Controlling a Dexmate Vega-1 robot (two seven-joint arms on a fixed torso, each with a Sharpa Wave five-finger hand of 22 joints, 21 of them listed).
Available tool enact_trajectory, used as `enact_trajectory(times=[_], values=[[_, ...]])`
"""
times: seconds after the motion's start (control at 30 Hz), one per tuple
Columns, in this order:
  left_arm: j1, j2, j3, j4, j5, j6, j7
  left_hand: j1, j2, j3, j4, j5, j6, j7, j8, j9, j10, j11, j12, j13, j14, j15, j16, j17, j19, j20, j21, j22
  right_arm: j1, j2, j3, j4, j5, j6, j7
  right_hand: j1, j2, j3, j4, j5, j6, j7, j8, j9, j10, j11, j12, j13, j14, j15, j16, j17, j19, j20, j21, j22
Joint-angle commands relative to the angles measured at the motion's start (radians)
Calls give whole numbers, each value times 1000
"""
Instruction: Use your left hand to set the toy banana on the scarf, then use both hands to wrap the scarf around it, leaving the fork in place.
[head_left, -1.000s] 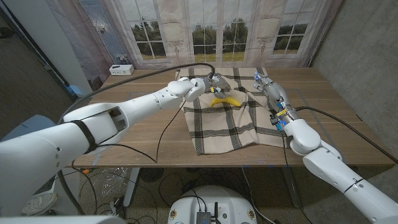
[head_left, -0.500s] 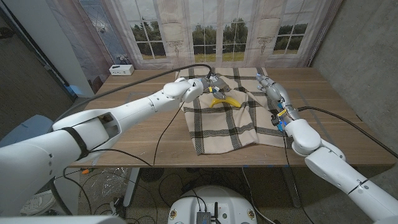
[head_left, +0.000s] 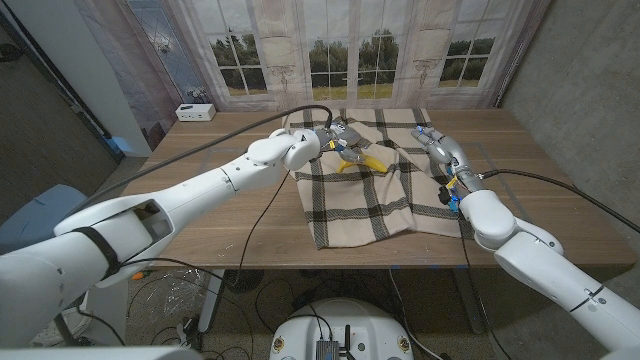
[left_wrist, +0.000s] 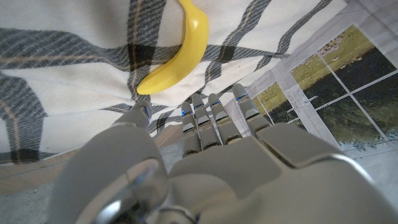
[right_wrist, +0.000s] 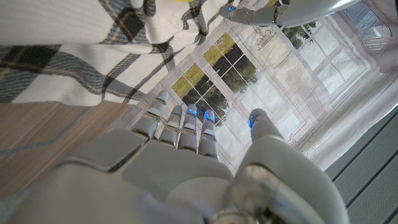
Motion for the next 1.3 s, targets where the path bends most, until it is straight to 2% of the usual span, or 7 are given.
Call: enact_trajectory(times=[0.03,0.33,0.6,0.77,0.97,1.3], values=[[126,76,-89,-185,-5,49,-39,-1,-10,4,-9,-1,20,6,7,0,14,2,-4,2,-2,-2,3,-1,-7,1,-1,2,1,-69,-18,-121,-42,-243,-21,17,2,5,-8,-1,12,0,4,4,7,-4,1,1,12,-1,9,2,1,9,9,5],[246,128,-150,-329,20,128,-54,-7,-7,3,-12,-1,35,14,10,-1,22,3,-4,-1,-2,-1,6,-4,-7,4,-5,2,-13,-120,-29,-194,-62,-373,-27,27,8,11,-13,-1,22,-2,6,4,11,-8,1,2,16,-13,10,4,2,8,9,6],[346,169,-194,-456,58,194,-78,-12,-9,1,-16,-1,40,13,9,-1,24,1,-6,-3,-3,0,7,-6,-11,5,-9,2,-40,-156,-31,-244,-74,-433,-35,34,10,14,-17,-1,28,-3,7,5,15,-9,2,2,18,-16,10,5,3,9,9,6],[407,188,-218,-526,89,234,-92,-17,-16,-4,-19,-2,43,11,8,-2,27,-1,-6,-4,-4,-4,7,-7,-11,4,-12,2,-64,-167,-28,-274,-77,-479,-50,39,11,16,-19,-1,31,-5,7,5,17,-13,2,2,19,-19,10,5,4,10,9,6],[469,207,-240,-596,132,266,-115,-9,-33,-9,-36,-2,46,7,7,-2,28,-7,-8,-6,-6,-7,5,-12,-12,4,-15,2,-84,-179,-38,-314,-95,-547,-76,60,16,27,-30,2,33,-12,5,5,15,-31,0,2,12,-31,6,4,1,4,8,6],[560,231,-278,-687,189,301,-167,-11,-60,-23,-52,-2,55,4,8,-3,33,-11,-9,-8,-6,-10,6,-14,-15,7,-21,2,-120,-191,-48,-374,-112,-670,-115,81,15,36,-41,4,35,-16,4,6,9,-37,-4,2,8,-40,4,3,-3,3,7,5]])
